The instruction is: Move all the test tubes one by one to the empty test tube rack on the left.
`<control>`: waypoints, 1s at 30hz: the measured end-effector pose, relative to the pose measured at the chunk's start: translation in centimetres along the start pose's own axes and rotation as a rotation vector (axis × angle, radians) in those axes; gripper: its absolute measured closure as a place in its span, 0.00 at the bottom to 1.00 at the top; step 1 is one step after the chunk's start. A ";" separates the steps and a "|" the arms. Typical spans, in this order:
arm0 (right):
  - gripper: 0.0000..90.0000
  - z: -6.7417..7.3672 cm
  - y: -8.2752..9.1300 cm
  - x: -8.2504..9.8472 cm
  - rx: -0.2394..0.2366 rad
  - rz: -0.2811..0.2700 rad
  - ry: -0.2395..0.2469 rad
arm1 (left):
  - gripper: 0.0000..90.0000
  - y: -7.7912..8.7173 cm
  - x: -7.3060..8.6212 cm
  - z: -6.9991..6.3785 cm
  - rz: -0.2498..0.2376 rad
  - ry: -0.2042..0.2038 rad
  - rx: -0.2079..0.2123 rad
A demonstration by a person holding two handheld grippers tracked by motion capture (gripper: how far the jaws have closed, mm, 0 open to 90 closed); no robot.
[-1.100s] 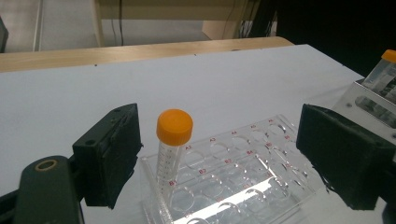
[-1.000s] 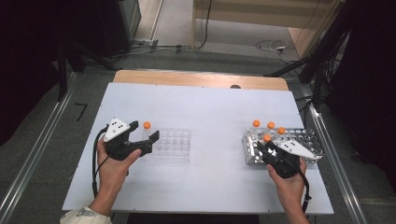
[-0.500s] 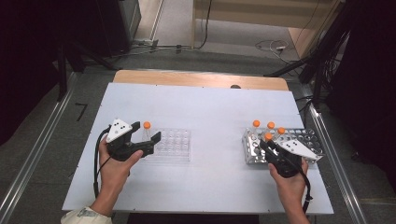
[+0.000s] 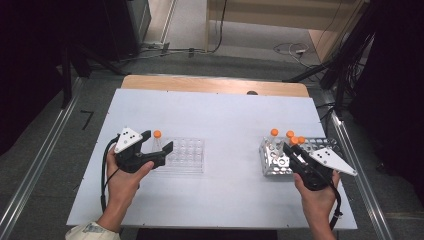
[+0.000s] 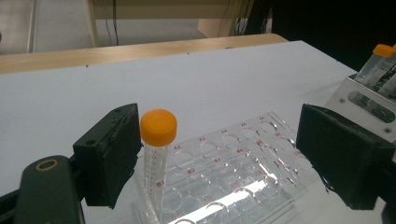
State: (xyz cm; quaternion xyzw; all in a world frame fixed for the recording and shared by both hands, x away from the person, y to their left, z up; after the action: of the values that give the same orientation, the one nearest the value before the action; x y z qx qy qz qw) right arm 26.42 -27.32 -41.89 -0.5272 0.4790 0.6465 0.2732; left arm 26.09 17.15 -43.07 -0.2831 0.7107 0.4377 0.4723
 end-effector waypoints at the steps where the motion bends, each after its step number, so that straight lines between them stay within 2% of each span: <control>1: 0.80 0.2 0.1 -0.1 -0.004 -0.001 0.001 | 0.17 0.0 0.0 -0.1 0.000 -0.002 0.003; 7: 0.80 2.1 0.0 -0.4 -0.072 0.008 0.031 | 0.17 0.1 -0.2 -1.1 0.000 -0.017 0.031; 15: 0.80 5.3 -1.3 0.1 -0.171 0.050 0.061 | 0.18 -0.3 -0.2 -3.2 0.013 -0.039 0.096; 21: 0.80 7.7 -2.0 0.4 -0.240 0.069 0.093 | 0.18 -1.2 0.3 -5.3 0.031 -0.066 0.167; 30: 0.80 9.8 -3.1 1.0 -0.303 0.101 0.111 | 0.21 -2.3 0.4 -8.3 0.033 -0.084 0.242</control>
State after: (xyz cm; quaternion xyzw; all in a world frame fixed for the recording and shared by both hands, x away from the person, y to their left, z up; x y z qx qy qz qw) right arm 24.69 -17.32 -44.03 -0.5725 0.4162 0.6941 0.1311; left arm 24.27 8.75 -42.83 -0.1935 0.7425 0.3681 0.5252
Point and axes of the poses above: each handheld gripper's, and its own axes: y roughly backward along the jaws, x roughly out of its underside, z roughly to its left, the point moved 1 cm from there along -y, roughly forward along the jaws, and after that the axes turned 1 degree about y, right-handed, at the moved point
